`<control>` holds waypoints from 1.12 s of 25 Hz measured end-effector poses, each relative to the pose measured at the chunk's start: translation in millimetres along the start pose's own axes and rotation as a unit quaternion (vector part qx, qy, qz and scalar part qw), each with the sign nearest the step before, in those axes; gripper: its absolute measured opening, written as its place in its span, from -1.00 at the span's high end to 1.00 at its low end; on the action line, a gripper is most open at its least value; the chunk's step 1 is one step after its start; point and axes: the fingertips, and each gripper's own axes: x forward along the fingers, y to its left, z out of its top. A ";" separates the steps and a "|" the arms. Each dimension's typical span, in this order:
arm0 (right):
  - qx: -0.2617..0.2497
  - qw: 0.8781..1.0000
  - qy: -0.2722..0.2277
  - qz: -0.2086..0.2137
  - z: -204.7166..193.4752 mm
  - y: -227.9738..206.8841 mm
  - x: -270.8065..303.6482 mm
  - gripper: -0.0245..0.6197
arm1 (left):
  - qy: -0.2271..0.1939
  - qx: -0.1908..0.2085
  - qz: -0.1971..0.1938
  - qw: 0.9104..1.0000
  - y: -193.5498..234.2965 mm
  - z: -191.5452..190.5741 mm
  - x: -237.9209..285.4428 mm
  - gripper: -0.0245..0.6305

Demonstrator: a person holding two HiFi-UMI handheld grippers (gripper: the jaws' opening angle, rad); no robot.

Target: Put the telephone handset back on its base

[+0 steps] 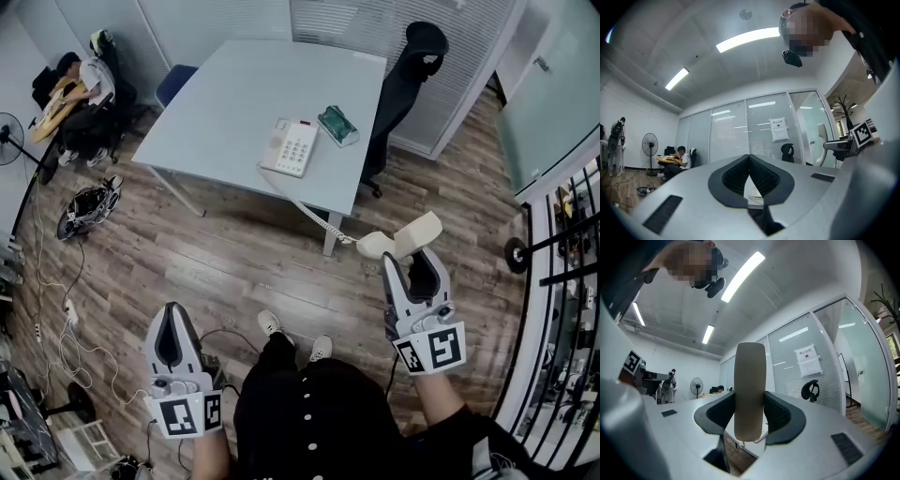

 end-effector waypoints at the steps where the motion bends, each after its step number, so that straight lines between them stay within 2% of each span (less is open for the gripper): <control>1: -0.001 1.000 0.001 0.001 -0.9 0.2 1.3 0.27 | 0.001 -0.001 -0.001 1.000 0.3 -2.1 1.7 0.88; 14: -0.024 1.000 -0.005 -0.011 9.3 7.4 47.9 0.27 | -0.013 -0.015 -0.036 0.999 24.2 -9.9 56.8 0.88; 28: -0.033 0.999 -0.003 -0.021 9.2 22.3 114.1 0.27 | -0.020 -0.030 -0.045 0.998 70.9 -18.2 110.4 0.88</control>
